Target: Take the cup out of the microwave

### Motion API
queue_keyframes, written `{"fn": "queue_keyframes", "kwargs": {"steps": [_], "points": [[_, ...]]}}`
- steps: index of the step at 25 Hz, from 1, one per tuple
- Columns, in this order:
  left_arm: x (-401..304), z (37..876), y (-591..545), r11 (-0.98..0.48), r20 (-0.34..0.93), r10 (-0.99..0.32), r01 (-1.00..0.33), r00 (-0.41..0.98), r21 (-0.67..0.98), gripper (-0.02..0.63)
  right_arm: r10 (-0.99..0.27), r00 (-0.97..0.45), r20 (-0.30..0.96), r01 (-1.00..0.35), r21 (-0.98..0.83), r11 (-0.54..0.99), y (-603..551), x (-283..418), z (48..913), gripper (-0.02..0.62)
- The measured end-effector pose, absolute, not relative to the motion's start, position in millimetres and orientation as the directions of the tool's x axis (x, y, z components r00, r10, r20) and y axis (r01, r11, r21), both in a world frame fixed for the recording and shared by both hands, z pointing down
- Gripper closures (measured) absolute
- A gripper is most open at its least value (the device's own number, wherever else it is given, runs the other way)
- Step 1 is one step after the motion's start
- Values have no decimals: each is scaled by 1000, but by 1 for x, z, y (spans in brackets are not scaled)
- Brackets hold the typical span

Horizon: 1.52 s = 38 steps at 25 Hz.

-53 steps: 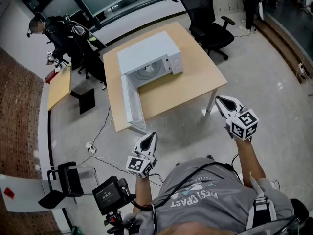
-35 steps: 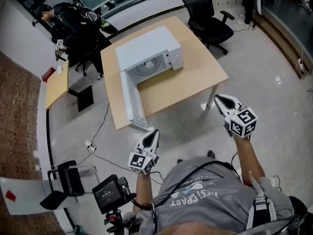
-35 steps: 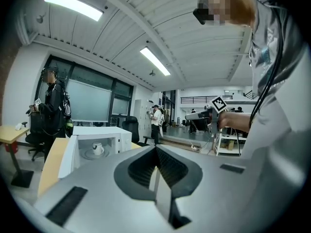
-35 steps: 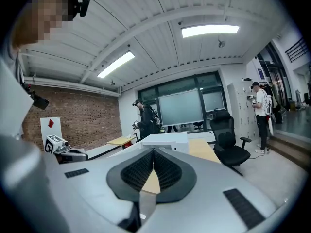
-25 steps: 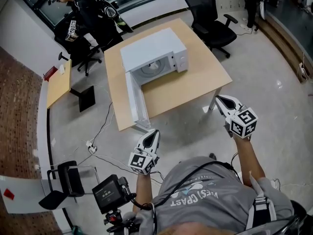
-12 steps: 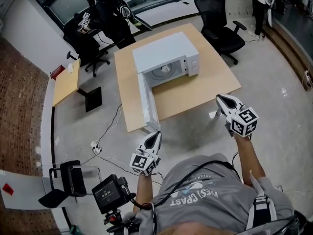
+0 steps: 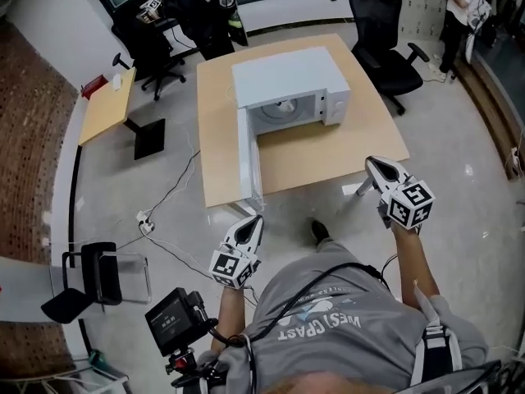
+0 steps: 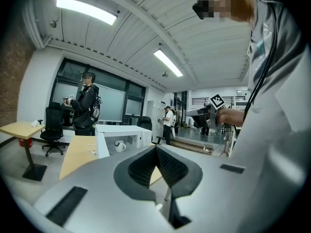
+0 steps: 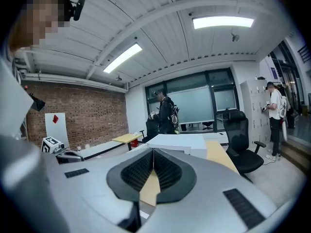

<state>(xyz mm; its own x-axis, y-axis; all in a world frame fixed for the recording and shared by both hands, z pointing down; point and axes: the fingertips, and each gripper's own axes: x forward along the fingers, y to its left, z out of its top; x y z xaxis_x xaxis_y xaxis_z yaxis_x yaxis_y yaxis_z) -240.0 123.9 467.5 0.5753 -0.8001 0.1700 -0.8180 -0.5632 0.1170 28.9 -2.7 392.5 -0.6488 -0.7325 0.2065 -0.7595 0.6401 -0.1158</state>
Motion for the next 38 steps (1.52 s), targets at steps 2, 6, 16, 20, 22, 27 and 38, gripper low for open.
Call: {"fn": "queue_keyframes", "kwargs": {"steps": [2, 6, 16, 20, 22, 27, 38], "points": [[-244, 461, 111, -537, 168, -821, -838, 546, 97, 563, -708, -679, 194, -733, -125, 668, -32, 14, 394, 583], [-257, 449, 92, -438, 154, -882, -895, 446, 83, 563, -621, -771, 144, -636, -121, 762, -93, -32, 384, 583], [-263, 444, 51, -314, 139, -936, -945, 324, 89, 563, -498, -857, 129, -510, -86, 856, -175, -95, 371, 583], [-275, 441, 64, -313, 156, -935, -947, 320, 67, 563, -479, -864, 157, -496, -97, 863, -173, -117, 382, 583], [-286, 446, 73, -292, 166, -939, -953, 301, 79, 563, -468, -869, 160, -484, -89, 870, -164, -129, 383, 583], [-295, 451, 100, -294, 165, -937, -950, 309, 106, 563, -471, -864, 179, -492, -96, 865, -135, -134, 390, 583], [-273, 454, 105, -384, 161, -904, -918, 395, 98, 563, -514, -820, 252, -541, -49, 839, -130, -110, 426, 583]]}}
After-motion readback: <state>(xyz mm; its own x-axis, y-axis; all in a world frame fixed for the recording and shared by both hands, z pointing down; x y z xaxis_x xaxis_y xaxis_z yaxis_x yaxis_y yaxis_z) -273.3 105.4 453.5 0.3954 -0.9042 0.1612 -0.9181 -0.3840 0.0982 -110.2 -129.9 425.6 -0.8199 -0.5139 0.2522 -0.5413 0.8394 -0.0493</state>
